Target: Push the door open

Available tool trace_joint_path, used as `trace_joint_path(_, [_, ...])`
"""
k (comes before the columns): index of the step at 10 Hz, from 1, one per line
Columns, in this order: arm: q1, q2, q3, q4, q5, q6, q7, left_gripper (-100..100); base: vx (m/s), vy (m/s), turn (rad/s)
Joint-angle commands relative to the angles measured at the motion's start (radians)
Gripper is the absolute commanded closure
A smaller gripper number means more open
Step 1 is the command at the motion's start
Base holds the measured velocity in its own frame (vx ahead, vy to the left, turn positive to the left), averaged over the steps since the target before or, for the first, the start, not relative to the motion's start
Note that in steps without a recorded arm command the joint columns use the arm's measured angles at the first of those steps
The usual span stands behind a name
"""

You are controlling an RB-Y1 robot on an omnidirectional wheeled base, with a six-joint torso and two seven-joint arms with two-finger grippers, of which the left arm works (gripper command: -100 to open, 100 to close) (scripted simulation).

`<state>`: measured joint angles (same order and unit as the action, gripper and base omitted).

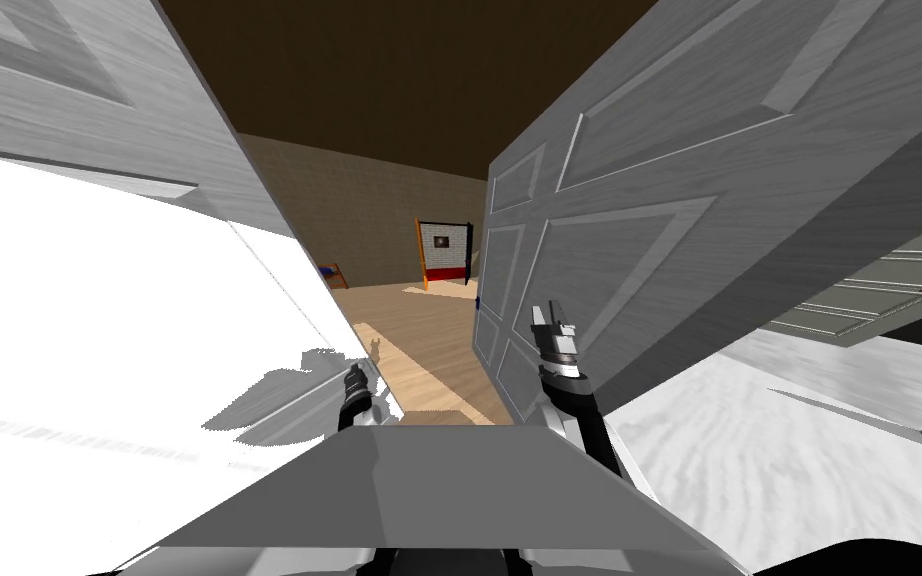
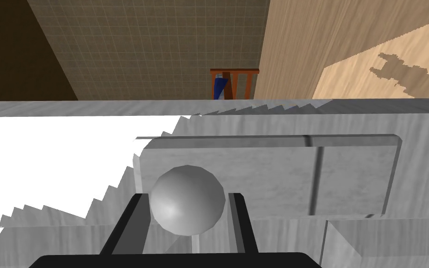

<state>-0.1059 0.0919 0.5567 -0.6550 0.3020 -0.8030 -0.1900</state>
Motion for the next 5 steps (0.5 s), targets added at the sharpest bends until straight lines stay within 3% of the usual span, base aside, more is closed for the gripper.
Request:
trace_joint_path(1, [0.008, 0.003, 0.034, -0.011, 0.031, -0.011, -0.023, 100, 0.118, 0.028, -0.084])
trace_joint_path(3, [0.008, 0.003, 0.034, -0.011, 0.031, -0.011, -0.023, 100, 0.082, 0.029, -0.009])
trace_joint_path(5, [0.011, -0.001, 0.071, -0.015, 0.068, -0.011, -0.052, 100, 0.111, 0.024, -0.068])
